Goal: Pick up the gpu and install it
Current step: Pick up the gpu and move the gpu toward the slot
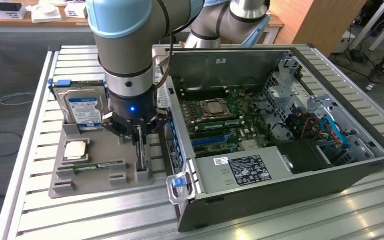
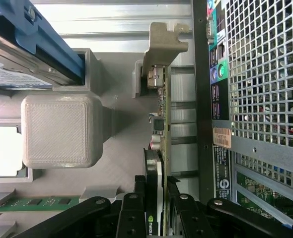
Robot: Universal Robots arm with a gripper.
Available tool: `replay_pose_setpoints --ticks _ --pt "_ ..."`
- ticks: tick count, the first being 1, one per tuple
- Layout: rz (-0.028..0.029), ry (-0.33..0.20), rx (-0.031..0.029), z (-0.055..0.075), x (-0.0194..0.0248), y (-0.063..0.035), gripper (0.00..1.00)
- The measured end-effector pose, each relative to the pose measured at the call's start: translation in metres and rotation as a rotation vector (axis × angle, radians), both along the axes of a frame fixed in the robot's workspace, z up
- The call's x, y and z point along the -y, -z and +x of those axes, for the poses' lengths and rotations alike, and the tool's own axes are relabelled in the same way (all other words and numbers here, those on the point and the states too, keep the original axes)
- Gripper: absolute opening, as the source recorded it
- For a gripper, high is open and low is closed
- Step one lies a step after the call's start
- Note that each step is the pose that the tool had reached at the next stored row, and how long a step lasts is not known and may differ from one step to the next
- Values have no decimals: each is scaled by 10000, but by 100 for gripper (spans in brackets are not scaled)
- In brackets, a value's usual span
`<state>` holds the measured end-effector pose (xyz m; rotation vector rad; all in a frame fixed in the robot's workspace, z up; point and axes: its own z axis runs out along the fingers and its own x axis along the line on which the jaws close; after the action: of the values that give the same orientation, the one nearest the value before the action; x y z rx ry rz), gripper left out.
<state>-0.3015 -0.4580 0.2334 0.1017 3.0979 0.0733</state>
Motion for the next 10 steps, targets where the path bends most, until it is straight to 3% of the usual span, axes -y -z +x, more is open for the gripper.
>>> replay_pose_setpoints --ticks 9,10 --pt "0 0 0 0 0 -240 27" --pt "1 0 1 0 0 -355 27"
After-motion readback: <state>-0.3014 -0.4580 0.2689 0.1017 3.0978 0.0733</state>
